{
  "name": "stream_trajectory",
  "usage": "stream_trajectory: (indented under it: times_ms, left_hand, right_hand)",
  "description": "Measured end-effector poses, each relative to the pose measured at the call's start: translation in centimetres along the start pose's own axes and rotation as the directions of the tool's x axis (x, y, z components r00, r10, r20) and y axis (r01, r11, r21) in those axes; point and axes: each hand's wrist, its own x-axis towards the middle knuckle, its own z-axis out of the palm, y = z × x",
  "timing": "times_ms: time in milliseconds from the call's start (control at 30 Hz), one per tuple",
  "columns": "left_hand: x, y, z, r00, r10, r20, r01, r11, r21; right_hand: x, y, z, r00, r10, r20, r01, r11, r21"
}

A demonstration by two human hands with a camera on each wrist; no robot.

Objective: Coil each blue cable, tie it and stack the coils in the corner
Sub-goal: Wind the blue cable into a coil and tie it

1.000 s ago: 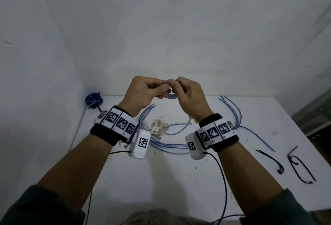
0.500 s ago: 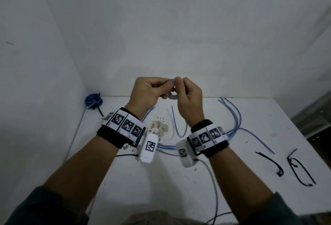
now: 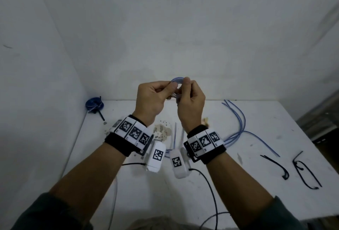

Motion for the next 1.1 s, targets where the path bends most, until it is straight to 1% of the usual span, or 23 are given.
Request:
stream_trajectory:
  times_ms: [33, 67, 100, 167, 200, 233, 300, 333, 367, 433, 467, 567, 600, 633, 700, 767, 833, 867, 967, 1000, 1033, 1067, 1100]
  left_hand:
    - [-0.1, -0.2, 0.1, 1.000, -0.014, 0.001, 0.014, 1.000, 0.006]
    - [-0.1, -0.3, -0.2, 0.999, -0.039, 0.024, 0.038, 0.999, 0.022]
    - [0.0, -0.2, -0.7, 0.996, -0.065, 0.064, 0.062, 0.997, 0.046]
    - [0.4, 0.0, -1.7, 0.983, -0.111, 0.147, 0.097, 0.991, 0.097]
    - [0.6, 0.1, -2.0, 0.979, -0.113, 0.168, 0.095, 0.989, 0.111]
    - [0.7, 0.2, -2.1, 0.982, -0.097, 0.163, 0.079, 0.990, 0.114]
    - [0.6, 0.2, -1.5, 0.992, -0.069, 0.110, 0.063, 0.996, 0.061]
    - [0.4, 0.2, -1.1, 0.994, -0.076, 0.083, 0.076, 0.997, 0.013]
    - [0.2, 0.3, -0.8, 0.993, -0.098, 0.071, 0.100, 0.995, -0.029]
    - [-0.2, 0.2, -0.6, 0.983, -0.148, 0.109, 0.155, 0.986, -0.059]
    - [-0.2, 0.2, -0.8, 0.977, -0.160, 0.141, 0.168, 0.985, -0.044]
    - [0.5, 0.5, -2.2, 0.970, -0.154, 0.188, 0.147, 0.988, 0.054]
    - [0.8, 0.6, -2.5, 0.973, -0.139, 0.184, 0.125, 0.989, 0.081]
    - [1.0, 0.7, -2.5, 0.979, -0.117, 0.168, 0.103, 0.990, 0.092]
    - [0.9, 0.7, -1.8, 0.992, -0.080, 0.099, 0.077, 0.996, 0.038]
    - [0.4, 0.4, -0.7, 0.996, -0.089, 0.015, 0.090, 0.994, -0.066]
    - [0.0, 0.1, -0.4, 0.990, -0.139, 0.009, 0.139, 0.981, -0.133]
    - [0.0, 0.1, -0.7, 0.986, -0.164, 0.039, 0.168, 0.976, -0.141]
    - [0.6, 0.5, -2.2, 0.966, -0.203, 0.162, 0.219, 0.972, -0.089]
    - [0.9, 0.7, -2.4, 0.966, -0.194, 0.172, 0.209, 0.975, -0.073]
    - [1.0, 0.8, -2.4, 0.972, -0.173, 0.157, 0.186, 0.980, -0.073]
    - [1.0, 0.9, -2.2, 0.981, -0.151, 0.121, 0.161, 0.983, -0.085]
    - [0.9, 0.9, -1.7, 0.988, -0.133, 0.081, 0.141, 0.984, -0.108]
  right_hand:
    - [-0.1, 0.0, 0.1, 1.000, 0.012, -0.007, -0.012, 1.000, 0.004]
    - [0.1, 0.1, -0.1, 1.000, -0.006, 0.019, 0.007, 0.999, -0.043]
    - [0.6, 0.3, -0.6, 0.996, -0.039, 0.075, 0.047, 0.993, -0.113]
    - [1.6, 0.2, -1.5, 0.968, -0.076, 0.240, 0.141, 0.954, -0.266]
    - [2.0, 0.1, -1.8, 0.952, -0.079, 0.297, 0.172, 0.938, -0.302]
    - [2.0, -0.1, -1.8, 0.943, -0.079, 0.323, 0.179, 0.940, -0.292]
    - [1.5, -0.3, -1.4, 0.962, -0.062, 0.267, 0.100, 0.986, -0.131]
    - [1.1, -0.3, -1.0, 0.976, -0.045, 0.213, 0.053, 0.998, -0.034]
    - [0.7, -0.2, -0.5, 0.987, -0.027, 0.155, 0.025, 1.000, 0.016]
    - [0.5, 0.2, -0.2, 0.996, -0.027, 0.080, 0.030, 0.999, -0.036]
    - [0.7, 0.4, -0.4, 0.994, -0.047, 0.094, 0.056, 0.995, -0.088]
    - [2.1, 0.2, -1.8, 0.955, -0.106, 0.276, 0.188, 0.939, -0.289]
    - [2.3, 0.1, -2.1, 0.944, -0.115, 0.309, 0.214, 0.926, -0.311]
    - [2.3, 0.0, -2.1, 0.944, -0.122, 0.308, 0.216, 0.932, -0.292]
    - [1.6, -0.3, -1.4, 0.971, -0.108, 0.215, 0.149, 0.972, -0.183]
    - [0.7, -0.4, -0.3, 0.996, -0.030, 0.081, 0.035, 0.998, -0.051]
    - [0.3, -0.4, 0.3, 1.000, 0.001, -0.003, -0.001, 0.999, -0.044]
    - [0.5, -0.2, 0.1, 1.000, -0.016, 0.017, 0.017, 0.996, -0.090]
    - [1.8, -0.3, -1.2, 0.969, -0.088, 0.232, 0.148, 0.954, -0.260]
    - [2.1, -0.5, -1.5, 0.953, -0.094, 0.287, 0.180, 0.940, -0.290]
    - [2.2, -0.7, -1.6, 0.946, -0.101, 0.309, 0.193, 0.940, -0.283]
    - [2.2, -0.8, -1.5, 0.949, -0.108, 0.296, 0.185, 0.951, -0.247]
    - [2.0, -0.6, -1.2, 0.964, -0.098, 0.249, 0.148, 0.970, -0.193]
